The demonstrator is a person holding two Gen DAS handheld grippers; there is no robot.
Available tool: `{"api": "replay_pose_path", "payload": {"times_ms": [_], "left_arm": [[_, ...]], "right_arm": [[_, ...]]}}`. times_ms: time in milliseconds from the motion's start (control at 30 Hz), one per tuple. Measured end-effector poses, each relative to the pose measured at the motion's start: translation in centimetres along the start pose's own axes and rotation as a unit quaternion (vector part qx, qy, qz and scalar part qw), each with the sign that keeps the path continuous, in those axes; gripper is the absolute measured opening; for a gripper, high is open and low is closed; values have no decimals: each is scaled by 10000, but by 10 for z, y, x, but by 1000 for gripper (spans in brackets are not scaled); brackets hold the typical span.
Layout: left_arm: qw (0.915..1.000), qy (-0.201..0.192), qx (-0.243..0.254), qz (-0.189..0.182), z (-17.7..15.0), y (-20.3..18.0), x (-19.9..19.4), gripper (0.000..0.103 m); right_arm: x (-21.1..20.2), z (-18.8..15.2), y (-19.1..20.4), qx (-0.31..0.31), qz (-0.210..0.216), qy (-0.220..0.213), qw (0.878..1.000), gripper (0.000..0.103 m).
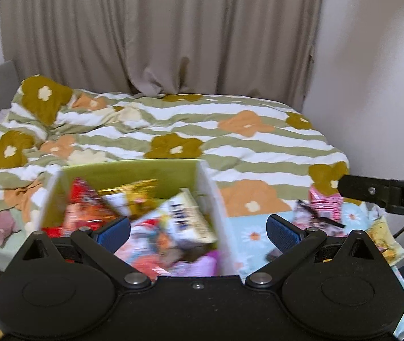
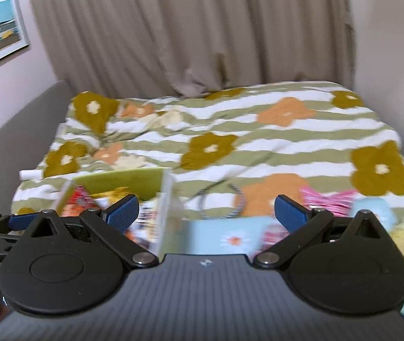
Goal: Organize snacks
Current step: 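Move both tools back toward the snack pile, then grasp the purple Sponge cake bag with the left gripper while the right gripper grasps the TATRE bag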
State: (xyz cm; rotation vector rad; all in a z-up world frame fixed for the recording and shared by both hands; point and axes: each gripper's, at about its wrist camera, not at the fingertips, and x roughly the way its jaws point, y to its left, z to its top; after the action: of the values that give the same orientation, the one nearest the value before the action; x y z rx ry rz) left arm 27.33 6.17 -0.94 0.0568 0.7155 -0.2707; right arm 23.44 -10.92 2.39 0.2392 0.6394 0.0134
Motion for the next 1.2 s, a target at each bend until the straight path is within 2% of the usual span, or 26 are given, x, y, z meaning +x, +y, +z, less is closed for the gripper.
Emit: {"api": "replay_pose_path", "payload": {"times_ms": [300,500,733,833,933,1133,1200], "left_arm": [[9979,121,573,-289,-6,-91,55,103],[9920,310,1127,-483,-16,-126,107,103],[9809,693,1691,-662,-28,-152,158,103],[9746,859,1898,-823,-34,-159,170,102],[9691,1021,2090,-826,-41,-165,182,102],[9608,1317,2269,-897,-50,-170,202,102],[9589,1397,2271,-976,-52,-170,206,98]], "right_arm": [[-6,-14,-115,262,-300,427,9983,103],[13,-31,-155,168,-245,828,9961,103],[45,-51,-173,-110,-125,1213,9925,103],[57,-57,-174,-318,-93,1309,9908,103],[66,-62,-173,-583,-77,1387,9886,103],[83,-70,-176,-1029,-87,1583,9820,103],[88,-73,-177,-1093,-66,1656,9801,103]]}}
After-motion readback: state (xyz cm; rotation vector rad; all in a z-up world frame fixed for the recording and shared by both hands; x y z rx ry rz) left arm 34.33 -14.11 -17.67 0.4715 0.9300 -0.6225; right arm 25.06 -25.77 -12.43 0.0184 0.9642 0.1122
